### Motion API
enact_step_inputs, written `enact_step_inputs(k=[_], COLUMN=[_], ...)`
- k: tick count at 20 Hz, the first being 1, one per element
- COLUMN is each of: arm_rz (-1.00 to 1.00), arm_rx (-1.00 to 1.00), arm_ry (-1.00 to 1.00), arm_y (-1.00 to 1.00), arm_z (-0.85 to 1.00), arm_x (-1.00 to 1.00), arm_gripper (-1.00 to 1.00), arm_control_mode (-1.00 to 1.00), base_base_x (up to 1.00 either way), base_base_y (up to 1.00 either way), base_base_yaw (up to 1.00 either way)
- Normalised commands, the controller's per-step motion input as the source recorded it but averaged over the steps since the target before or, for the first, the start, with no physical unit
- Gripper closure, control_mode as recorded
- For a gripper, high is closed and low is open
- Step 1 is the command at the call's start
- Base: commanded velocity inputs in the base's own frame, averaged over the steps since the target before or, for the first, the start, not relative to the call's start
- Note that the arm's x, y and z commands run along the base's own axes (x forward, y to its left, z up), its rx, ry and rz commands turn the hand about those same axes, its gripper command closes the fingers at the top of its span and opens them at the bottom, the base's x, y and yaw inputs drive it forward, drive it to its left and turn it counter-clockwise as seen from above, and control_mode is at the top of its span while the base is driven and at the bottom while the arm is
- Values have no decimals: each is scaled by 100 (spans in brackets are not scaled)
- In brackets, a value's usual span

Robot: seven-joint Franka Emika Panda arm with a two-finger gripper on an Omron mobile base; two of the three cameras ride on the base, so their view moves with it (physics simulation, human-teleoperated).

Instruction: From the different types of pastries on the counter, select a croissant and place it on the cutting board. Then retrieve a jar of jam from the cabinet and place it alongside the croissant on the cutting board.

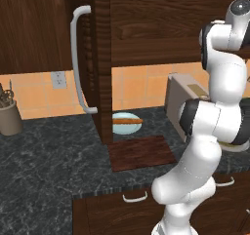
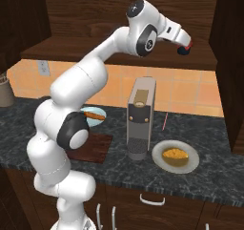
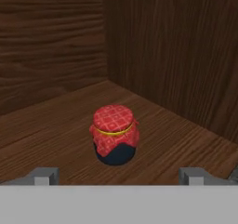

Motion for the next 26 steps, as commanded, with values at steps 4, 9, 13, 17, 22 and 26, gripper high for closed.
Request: enact_step_inputs(k=[4,9,13,17,22,26], arm_rz=[0,0,0,0,0,0], arm_rx=[0,0,0,-2,-10,-10], arm_ry=[0,2,10,2,-2,-3], arm_y=[-33,-26,-2,1,1,0], arm_z=[0,0,0,-5,-24,-44], arm_x=[29,18,6,26,17,20], arm_gripper=[-100,-100,-100,-100,-100,-100], arm_control_mode=[-100,-100,-100,-100,-100,-100], base_base_x=[0,0,0,0,0,0], base_base_y=[0,0,0,0,0,0], base_base_yaw=[0,0,0,0,0,0])
